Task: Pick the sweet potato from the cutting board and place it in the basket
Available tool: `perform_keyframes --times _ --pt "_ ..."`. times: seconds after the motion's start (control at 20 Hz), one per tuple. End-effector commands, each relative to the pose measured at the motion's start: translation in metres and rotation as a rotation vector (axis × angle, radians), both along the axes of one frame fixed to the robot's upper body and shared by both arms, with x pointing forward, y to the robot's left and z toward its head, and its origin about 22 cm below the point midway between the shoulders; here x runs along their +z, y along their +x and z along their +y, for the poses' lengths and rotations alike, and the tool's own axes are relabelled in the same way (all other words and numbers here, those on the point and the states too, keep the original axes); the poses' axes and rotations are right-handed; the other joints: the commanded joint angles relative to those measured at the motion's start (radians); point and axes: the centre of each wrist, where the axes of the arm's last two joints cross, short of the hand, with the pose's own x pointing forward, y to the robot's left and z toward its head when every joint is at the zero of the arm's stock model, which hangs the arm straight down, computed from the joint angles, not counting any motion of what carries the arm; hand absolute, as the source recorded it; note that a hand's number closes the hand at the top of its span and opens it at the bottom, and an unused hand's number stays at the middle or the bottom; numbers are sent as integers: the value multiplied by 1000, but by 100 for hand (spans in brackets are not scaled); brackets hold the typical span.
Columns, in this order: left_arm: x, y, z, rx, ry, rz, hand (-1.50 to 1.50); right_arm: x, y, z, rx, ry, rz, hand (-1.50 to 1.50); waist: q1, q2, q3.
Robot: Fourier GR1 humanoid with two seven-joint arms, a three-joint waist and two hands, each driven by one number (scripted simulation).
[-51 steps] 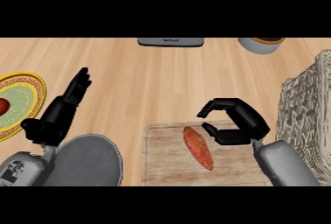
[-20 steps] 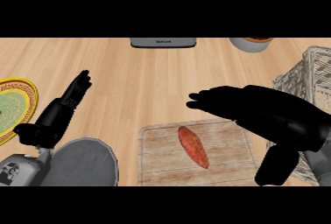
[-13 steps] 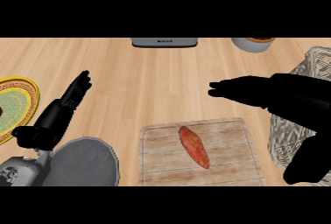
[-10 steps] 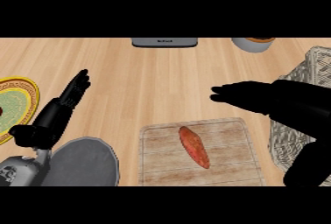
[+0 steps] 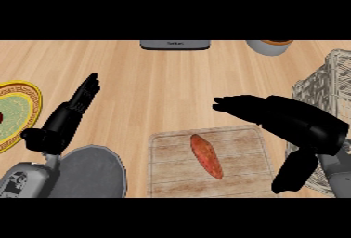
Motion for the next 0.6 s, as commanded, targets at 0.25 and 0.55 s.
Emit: perform_keyframes --times 0.25,0.55 --pt "1 -9 1 -9 0 -32 0 -78 13 16 -5 23 -45 -150 5 0 0" --pt "8 -14 -12 5 -1 -2 0 -108 -4 34 -9 36 -60 -150 1 -2 0"
